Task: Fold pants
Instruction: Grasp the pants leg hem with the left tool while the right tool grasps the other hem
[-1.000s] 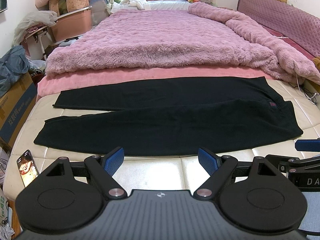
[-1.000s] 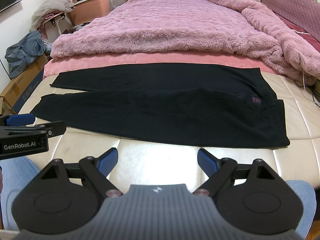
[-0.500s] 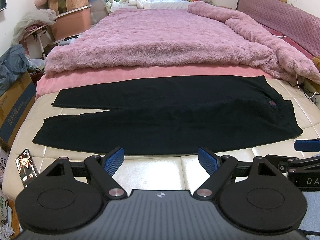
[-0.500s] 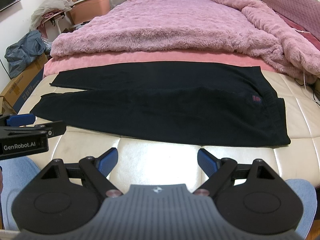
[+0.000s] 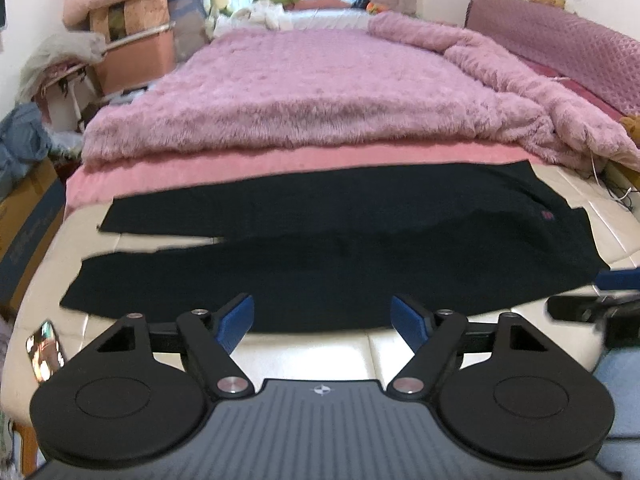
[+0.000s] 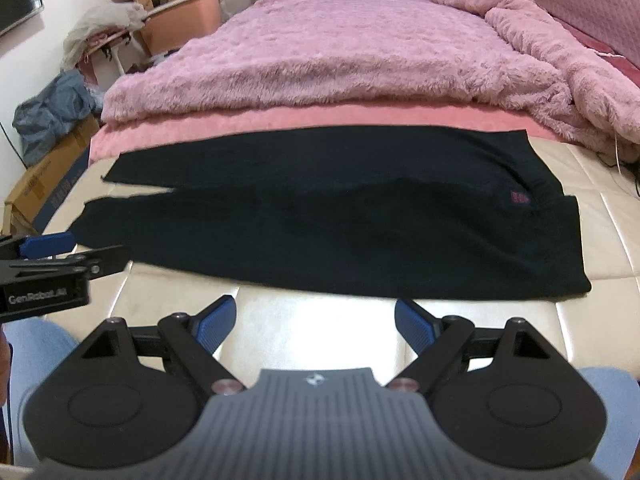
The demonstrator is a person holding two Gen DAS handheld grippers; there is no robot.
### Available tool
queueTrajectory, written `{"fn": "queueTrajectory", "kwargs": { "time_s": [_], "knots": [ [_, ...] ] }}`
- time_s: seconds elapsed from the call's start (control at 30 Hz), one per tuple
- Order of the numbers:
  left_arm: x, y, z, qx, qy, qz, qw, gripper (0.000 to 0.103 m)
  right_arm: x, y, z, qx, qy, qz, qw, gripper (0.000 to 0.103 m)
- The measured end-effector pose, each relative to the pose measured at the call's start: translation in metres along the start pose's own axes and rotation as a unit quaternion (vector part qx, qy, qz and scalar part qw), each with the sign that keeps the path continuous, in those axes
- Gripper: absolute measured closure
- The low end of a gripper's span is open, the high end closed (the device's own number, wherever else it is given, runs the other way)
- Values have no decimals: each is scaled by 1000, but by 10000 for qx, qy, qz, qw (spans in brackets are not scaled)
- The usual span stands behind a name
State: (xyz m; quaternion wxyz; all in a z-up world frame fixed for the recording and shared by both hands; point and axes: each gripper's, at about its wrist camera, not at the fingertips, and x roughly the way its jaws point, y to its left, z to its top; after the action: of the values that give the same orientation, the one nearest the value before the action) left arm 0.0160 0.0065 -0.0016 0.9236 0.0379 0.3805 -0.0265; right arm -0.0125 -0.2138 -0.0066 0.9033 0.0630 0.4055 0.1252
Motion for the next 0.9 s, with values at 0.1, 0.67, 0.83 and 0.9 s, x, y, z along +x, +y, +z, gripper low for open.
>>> {"fn": "queueTrajectory", "kwargs": {
  "time_s": [0.1, 0.67, 0.83, 0.9],
  "knots": [
    [11, 10, 5, 146, -205, -99, 9996, 18, 1, -20, 6, 21, -444, 40, 9990, 20],
    [126, 61, -35, 2636, 633, -359, 9619, 51, 87, -142, 31, -2071, 205, -632, 9761, 46],
    [147, 69, -55, 3346, 1030, 131, 9366, 51, 116, -169, 12, -3027, 853, -890, 9451, 50],
    [151, 69, -60, 3539, 1079, 296, 9286, 51, 125, -180, 4, -3365, 1116, -928, 9304, 50]
  ]
}}
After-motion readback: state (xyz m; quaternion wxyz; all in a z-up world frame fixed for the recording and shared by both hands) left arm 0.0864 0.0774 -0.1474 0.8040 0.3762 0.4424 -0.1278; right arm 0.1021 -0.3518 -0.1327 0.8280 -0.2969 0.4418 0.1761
